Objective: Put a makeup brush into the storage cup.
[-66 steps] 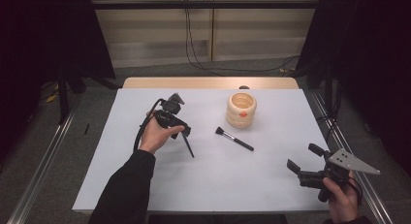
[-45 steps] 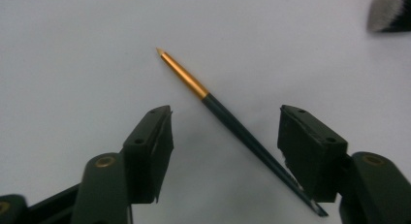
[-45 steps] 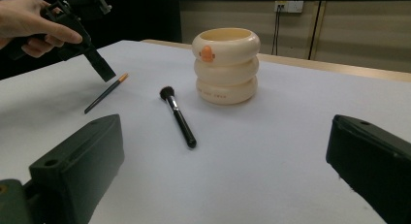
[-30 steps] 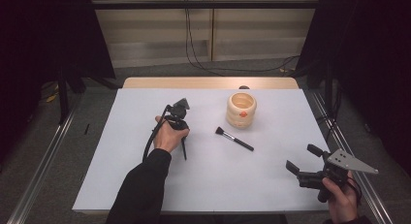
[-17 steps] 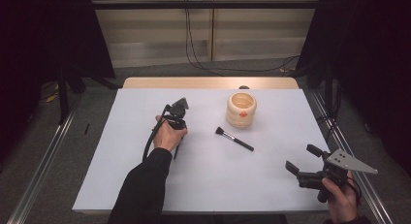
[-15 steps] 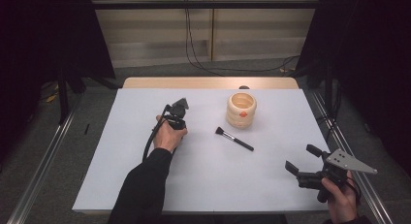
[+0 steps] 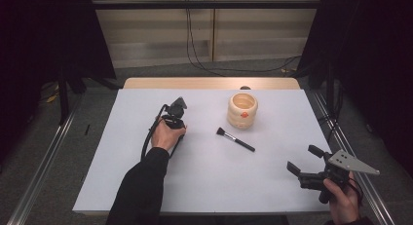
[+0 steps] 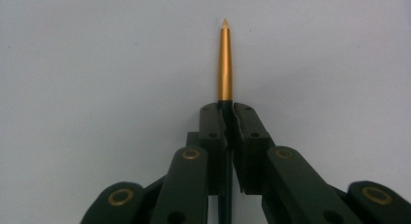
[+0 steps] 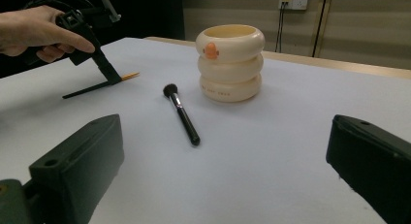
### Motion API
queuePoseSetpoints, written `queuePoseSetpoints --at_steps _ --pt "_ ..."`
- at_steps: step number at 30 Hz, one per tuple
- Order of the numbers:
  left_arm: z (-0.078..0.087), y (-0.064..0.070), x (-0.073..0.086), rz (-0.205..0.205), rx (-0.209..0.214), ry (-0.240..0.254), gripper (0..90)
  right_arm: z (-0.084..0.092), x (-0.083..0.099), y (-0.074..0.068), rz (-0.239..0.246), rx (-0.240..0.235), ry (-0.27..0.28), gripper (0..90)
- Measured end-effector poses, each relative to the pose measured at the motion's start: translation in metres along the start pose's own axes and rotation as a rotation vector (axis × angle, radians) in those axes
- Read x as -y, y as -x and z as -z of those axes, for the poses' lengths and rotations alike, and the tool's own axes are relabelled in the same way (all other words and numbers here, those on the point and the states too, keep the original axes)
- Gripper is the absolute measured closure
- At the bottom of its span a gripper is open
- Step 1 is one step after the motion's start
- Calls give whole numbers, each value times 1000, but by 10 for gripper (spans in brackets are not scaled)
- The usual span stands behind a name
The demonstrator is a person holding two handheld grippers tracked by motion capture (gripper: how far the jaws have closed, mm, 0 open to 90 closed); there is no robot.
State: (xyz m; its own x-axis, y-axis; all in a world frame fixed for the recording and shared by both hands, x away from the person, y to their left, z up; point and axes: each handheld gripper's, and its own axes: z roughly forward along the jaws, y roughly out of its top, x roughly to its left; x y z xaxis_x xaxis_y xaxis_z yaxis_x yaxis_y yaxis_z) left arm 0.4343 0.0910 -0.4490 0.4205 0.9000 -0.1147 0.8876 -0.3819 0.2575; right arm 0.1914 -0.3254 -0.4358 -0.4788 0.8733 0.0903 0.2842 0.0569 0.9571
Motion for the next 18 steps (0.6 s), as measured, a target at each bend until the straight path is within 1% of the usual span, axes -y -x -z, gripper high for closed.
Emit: queuePoseSetpoints --at_steps 1,3,5,6,8,10,11,12,14,15,16,17,18 --pt "0 -1 0 1 -1 4 836 0 0 0 -1 0 0 0" --pt "0 -2 0 19 9 7 836 0 0 0 -7 2 0 0" --pt "0 -2 0 24 16 8 836 0 0 0 -2 1 -2 0" --pt "0 -2 0 18 9 8 836 0 0 0 0 4 2 0" --pt "0 -2 0 15 10 9 836 0 0 0 -6 5 0 0" --pt "1 -3 0 7 16 11 836 0 0 0 -4 6 1 0" --pt "1 -3 1 10 22 16 836 0 0 1 -3 8 1 0" --pt "1 -5 1 2 24 16 836 0 0 1 -6 9 1 0" --pt "1 -5 2 10 25 32 836 0 0 0 -7 12 3 0" --pt "1 -6 2 5 30 32 836 0 0 0 -6 14 3 0" --pt "2 -7 3 9 28 36 836 0 0 0 -9 11 1 0" --pt "4 -9 3 7 35 48 836 0 0 1 -4 9 -1 0" --pt "4 -9 4 21 49 57 836 0 0 1 -6 12 2 0"
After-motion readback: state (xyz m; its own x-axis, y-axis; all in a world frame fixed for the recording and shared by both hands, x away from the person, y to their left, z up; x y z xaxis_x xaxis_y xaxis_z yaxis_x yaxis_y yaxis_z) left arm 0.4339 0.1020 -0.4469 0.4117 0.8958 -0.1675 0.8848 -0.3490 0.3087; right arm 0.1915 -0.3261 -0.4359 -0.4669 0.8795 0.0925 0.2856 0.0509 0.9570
